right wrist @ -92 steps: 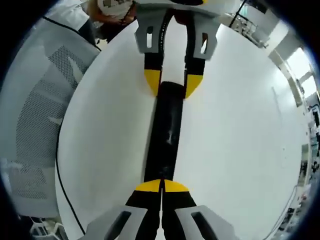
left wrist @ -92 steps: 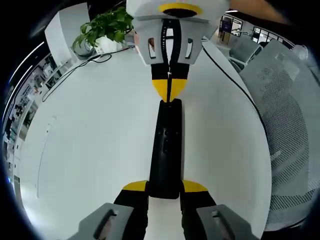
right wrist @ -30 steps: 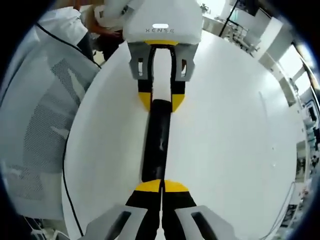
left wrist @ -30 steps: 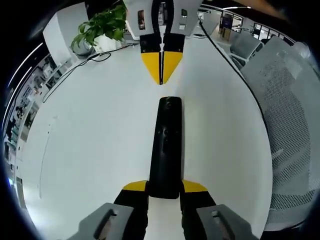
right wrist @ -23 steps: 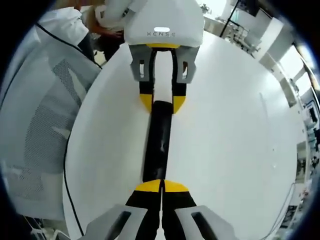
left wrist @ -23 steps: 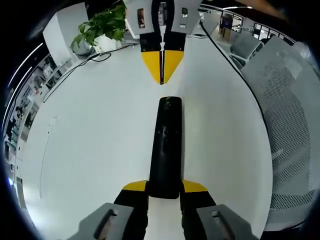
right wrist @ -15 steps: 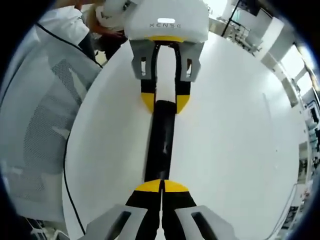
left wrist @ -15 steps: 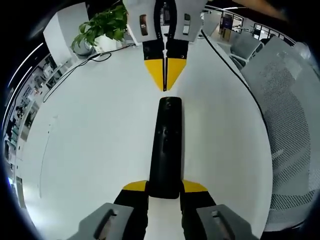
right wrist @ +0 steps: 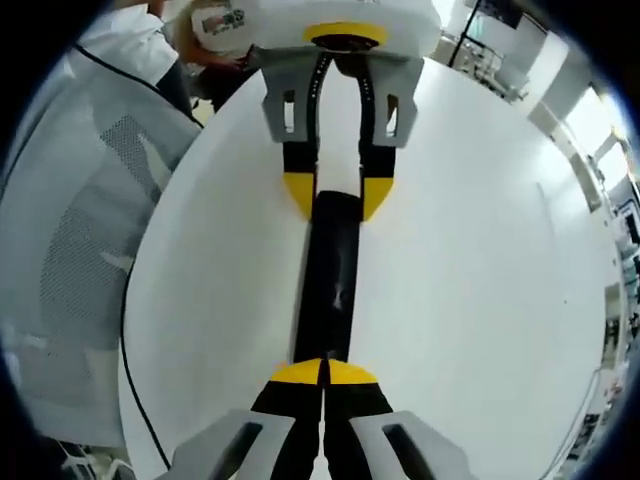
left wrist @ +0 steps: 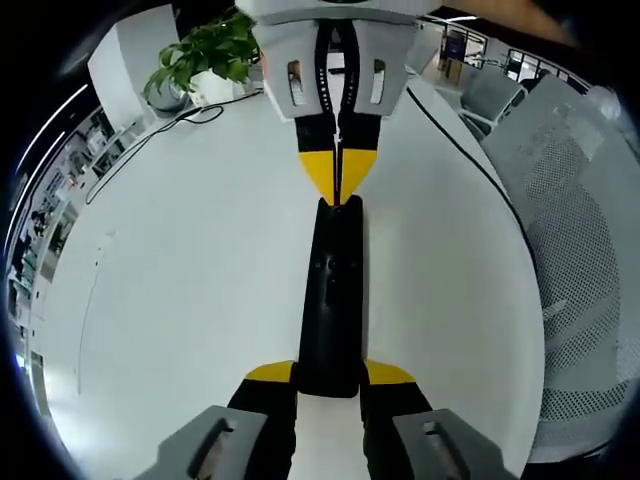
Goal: Press the specified remote control buttons in sequence, fully releasing each button before pressing the next.
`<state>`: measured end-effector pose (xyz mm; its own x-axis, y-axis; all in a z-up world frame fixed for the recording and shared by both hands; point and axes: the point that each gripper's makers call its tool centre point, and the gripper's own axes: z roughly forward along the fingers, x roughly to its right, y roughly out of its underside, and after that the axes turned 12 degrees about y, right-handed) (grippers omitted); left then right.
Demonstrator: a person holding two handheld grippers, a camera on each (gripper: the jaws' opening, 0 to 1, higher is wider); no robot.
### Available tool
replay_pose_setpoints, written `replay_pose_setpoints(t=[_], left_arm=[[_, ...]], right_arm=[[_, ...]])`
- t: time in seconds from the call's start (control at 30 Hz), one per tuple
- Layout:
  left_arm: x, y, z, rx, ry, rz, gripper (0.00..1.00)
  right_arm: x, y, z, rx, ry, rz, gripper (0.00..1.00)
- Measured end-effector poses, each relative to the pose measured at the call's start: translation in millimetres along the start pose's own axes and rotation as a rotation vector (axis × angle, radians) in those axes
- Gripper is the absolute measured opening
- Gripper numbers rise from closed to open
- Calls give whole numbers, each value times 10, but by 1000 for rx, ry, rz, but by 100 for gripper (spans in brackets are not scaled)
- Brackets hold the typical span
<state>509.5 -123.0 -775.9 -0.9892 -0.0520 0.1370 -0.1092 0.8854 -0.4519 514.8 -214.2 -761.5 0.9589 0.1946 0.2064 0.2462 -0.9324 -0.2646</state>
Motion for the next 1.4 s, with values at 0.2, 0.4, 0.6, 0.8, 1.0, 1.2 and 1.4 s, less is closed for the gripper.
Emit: replay_pose_setpoints(t=[0.2,0.4,0.6,0.8,1.0,1.2,1.4], left_arm=[[4,5,0,-1,-1,2,23],[7,9,0,0,-1,2,23],[7,13,-2,1,-1,-1,23],[8,13,1,3,3,-6,23],[9,15,0,-1,7,-5,23],[5,25,-6,-2,10,-1,23],[11,26,-6,-10,7,0,23]], right_arm=[[7,23,48,-8,-4,1,0],[3,23,60,-8,-6,2,0],[6,22,68,-11,-10,2,0],[4,19,82,-36,0,-20,0],[4,21,84,-58,-6,-34,0],[2,18,78,-30,1,-15,0],[-8,4,58,19,9,44,0]])
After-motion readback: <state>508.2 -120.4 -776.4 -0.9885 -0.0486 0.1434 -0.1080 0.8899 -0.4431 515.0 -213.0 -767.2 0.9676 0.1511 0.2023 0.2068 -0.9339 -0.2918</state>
